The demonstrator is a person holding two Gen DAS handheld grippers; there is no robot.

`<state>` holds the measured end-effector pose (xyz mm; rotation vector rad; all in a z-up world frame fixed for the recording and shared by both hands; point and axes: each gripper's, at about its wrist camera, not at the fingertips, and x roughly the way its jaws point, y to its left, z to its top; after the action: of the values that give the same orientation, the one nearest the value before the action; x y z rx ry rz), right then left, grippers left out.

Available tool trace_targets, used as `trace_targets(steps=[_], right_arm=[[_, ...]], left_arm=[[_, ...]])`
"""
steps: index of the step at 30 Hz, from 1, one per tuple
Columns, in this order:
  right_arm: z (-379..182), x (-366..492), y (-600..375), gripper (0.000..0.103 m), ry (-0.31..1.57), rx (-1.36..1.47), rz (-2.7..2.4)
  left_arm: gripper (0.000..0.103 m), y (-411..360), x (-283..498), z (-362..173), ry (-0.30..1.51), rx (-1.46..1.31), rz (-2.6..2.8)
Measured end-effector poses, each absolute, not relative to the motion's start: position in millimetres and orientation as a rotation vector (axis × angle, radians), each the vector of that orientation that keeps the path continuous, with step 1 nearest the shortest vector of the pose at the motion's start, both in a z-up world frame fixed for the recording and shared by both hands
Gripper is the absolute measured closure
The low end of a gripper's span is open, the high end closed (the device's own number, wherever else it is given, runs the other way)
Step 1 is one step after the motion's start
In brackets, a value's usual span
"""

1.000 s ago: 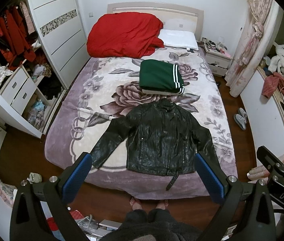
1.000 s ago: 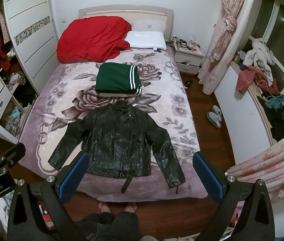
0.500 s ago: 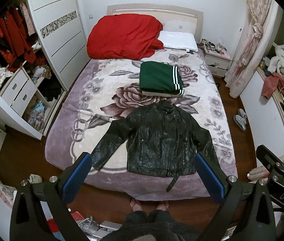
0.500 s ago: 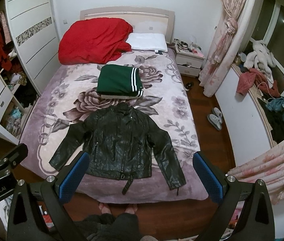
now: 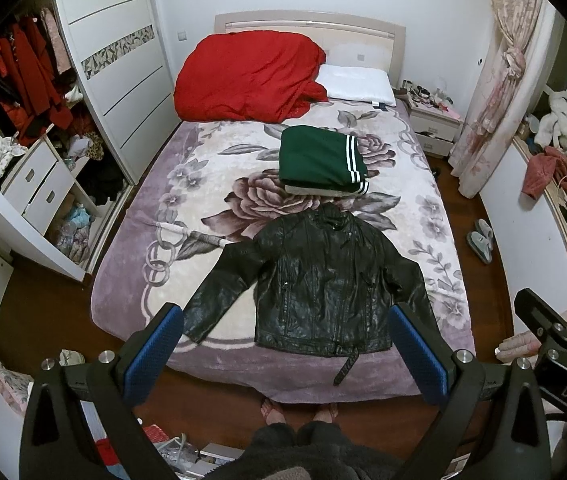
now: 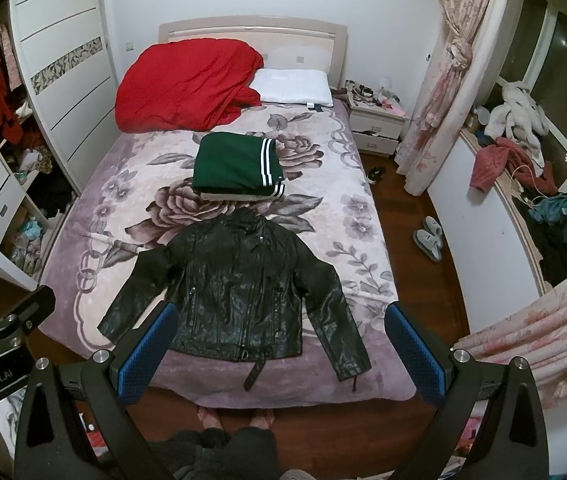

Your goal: Fold large clothes

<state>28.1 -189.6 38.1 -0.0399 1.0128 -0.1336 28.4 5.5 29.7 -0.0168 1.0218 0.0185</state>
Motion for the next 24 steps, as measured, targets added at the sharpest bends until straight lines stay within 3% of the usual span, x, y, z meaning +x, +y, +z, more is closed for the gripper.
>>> trace_targets(steps=[24], right_arm=[[40.9,32.6,-183.7,0.000,1.006,-0.042,-0.136]], left_arm=[[0.000,9.1,31.4,25.9,1.002,-0.014,0.024]])
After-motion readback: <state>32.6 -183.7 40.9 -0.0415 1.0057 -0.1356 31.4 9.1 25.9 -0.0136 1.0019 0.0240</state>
